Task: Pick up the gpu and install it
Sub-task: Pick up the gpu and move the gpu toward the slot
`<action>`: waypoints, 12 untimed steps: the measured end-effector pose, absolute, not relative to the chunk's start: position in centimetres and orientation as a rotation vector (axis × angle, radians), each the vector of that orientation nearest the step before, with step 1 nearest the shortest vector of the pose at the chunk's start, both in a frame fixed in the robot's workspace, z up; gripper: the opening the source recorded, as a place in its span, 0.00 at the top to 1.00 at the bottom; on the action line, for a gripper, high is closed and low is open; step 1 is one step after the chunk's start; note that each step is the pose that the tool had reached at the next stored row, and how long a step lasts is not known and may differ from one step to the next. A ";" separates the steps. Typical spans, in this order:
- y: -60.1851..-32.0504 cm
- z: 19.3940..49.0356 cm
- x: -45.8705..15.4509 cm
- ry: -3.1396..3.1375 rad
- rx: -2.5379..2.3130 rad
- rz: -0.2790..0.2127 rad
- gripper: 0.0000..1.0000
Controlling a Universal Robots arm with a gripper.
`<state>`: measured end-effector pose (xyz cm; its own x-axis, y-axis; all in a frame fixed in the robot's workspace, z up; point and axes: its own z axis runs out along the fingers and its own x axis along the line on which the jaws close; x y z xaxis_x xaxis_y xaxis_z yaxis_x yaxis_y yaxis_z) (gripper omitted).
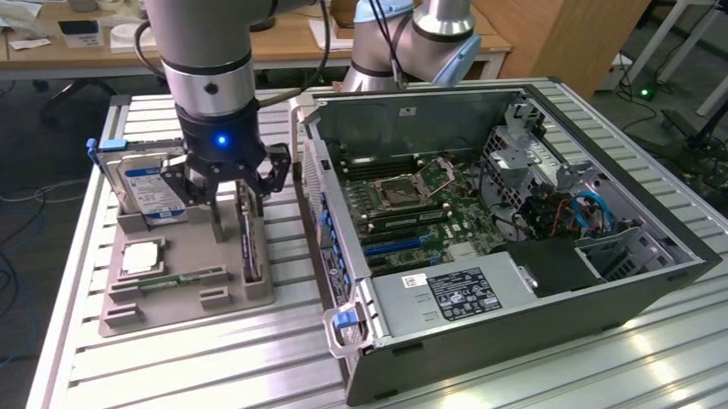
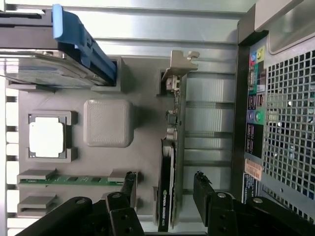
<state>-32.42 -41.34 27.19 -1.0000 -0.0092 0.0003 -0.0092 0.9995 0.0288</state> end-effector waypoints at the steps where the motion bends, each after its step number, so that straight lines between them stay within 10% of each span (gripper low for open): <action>1: -41.2 27.0 -32.4 -3.141 0.013 -0.045 0.41; 12: -40.8 23.8 -32.4 -3.152 -0.130 -0.044 0.41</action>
<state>-32.42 -40.76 23.81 -0.9965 0.0827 -0.0120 0.0824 0.9962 0.0283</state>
